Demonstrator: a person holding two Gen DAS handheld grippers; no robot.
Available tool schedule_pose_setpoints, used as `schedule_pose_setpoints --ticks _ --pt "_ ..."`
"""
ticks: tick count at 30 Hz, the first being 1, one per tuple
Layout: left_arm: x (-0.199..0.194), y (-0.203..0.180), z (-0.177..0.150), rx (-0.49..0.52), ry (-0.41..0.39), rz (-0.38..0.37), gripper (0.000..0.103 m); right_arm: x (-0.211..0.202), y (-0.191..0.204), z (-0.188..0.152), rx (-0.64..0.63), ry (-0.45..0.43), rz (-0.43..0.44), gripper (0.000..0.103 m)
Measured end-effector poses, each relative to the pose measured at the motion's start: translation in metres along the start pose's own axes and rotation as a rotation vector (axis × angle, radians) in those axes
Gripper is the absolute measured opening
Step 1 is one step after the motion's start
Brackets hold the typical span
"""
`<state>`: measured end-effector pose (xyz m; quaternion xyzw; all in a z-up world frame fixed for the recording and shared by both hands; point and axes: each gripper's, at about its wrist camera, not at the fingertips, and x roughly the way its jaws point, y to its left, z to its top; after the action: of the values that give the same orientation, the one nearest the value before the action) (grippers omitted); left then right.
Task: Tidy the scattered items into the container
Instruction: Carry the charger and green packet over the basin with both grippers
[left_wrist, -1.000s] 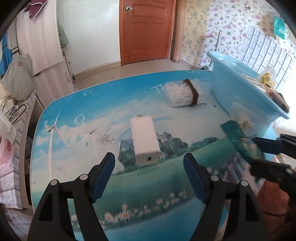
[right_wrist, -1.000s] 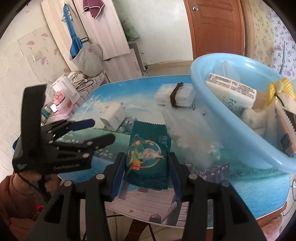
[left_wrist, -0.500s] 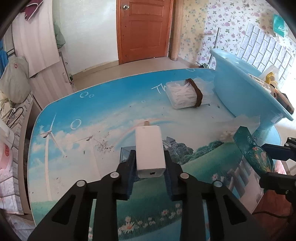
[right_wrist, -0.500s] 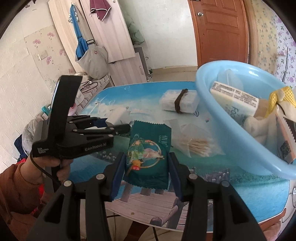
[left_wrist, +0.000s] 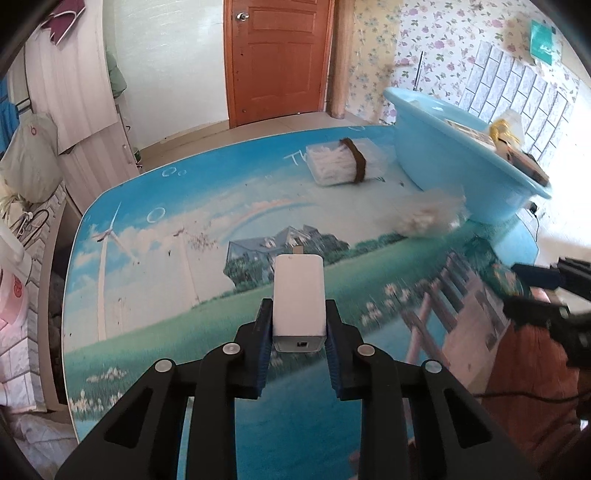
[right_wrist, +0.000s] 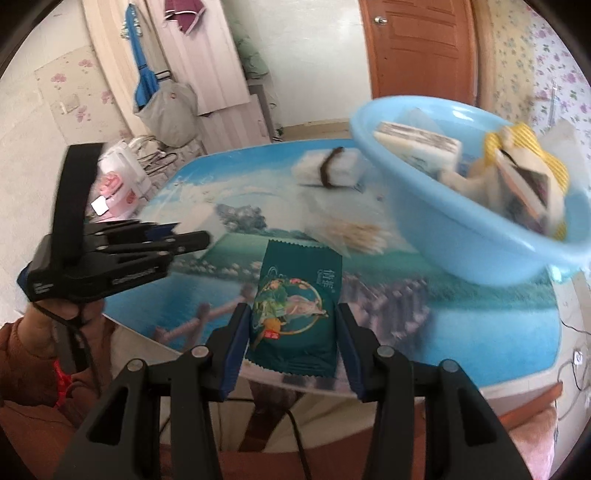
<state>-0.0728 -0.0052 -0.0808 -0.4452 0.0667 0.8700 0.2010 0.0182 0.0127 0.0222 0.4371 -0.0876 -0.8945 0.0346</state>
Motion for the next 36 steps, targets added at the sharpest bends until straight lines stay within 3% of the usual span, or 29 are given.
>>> schedule_pose_setpoints --ticks 7,10,13,15,17,20,29,36 --pt "0.008 -0.002 -0.004 0.0 0.014 0.029 0.024 -0.003 -0.023 -0.008 0.055 0.006 -0.132 0.045" --pt "0.012 -0.001 -0.003 0.008 0.01 0.033 0.03 -0.003 -0.029 -0.011 0.058 0.004 -0.186 0.045" --pt "0.014 -0.003 -0.003 0.019 0.009 0.025 0.044 0.003 -0.032 -0.009 0.046 0.006 -0.213 0.045" --pt "0.016 0.001 -0.005 0.016 0.018 0.04 0.077 0.008 -0.033 -0.006 0.042 0.011 -0.219 0.045" --pt "0.018 0.005 -0.006 -0.005 0.022 0.047 0.092 0.016 -0.033 0.0 0.037 0.019 -0.224 0.045" --pt "0.022 0.011 -0.008 -0.02 0.017 0.057 0.103 0.026 -0.03 0.007 0.025 0.026 -0.217 0.045" --pt "0.024 0.012 -0.007 -0.045 0.014 0.08 0.103 0.05 -0.01 0.028 -0.038 0.02 -0.129 0.045" --pt "0.023 0.011 -0.007 -0.058 0.005 0.092 0.103 0.039 -0.004 0.026 -0.044 0.0 -0.102 0.045"
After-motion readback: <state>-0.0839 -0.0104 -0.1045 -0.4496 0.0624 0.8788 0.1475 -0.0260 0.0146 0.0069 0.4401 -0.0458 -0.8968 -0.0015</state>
